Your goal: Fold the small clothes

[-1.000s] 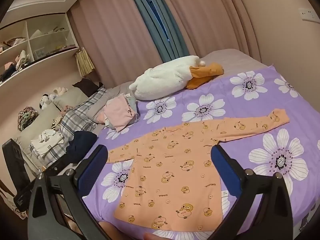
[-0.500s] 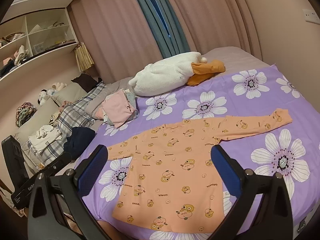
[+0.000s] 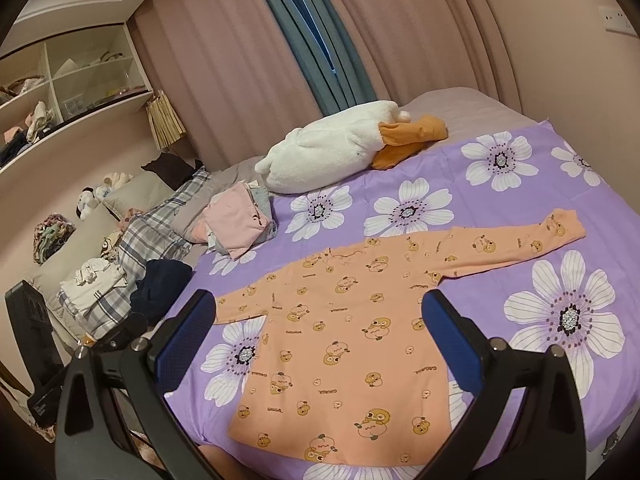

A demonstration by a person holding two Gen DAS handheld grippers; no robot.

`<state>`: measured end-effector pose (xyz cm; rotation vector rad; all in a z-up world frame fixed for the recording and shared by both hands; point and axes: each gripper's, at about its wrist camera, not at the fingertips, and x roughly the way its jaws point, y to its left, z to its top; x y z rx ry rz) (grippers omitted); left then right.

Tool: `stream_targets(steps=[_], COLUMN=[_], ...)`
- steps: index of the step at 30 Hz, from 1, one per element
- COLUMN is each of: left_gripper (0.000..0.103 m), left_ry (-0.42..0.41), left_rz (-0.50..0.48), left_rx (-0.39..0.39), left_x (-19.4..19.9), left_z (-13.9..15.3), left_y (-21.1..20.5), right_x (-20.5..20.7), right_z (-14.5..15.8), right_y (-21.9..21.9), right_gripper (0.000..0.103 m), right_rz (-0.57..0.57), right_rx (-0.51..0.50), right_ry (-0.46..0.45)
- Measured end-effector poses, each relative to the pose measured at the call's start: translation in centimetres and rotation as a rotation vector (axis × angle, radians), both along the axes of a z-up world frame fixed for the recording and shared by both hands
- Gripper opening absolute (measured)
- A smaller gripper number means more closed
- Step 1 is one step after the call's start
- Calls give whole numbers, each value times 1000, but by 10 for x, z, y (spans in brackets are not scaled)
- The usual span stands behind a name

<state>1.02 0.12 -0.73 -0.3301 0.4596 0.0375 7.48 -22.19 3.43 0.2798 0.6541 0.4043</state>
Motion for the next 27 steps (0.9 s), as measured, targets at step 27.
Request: stream_targets(steps=[27], left_gripper=[103], left_ry=[80], left_rz=[16], left_rx=[85], left_x=[11], left_z=[0], left_y=[-7], right_x=[1], right_z=[2], right_y=[-2], right_gripper=[103], right_rz=[-50], right_rx=[0], right_ry=[-42])
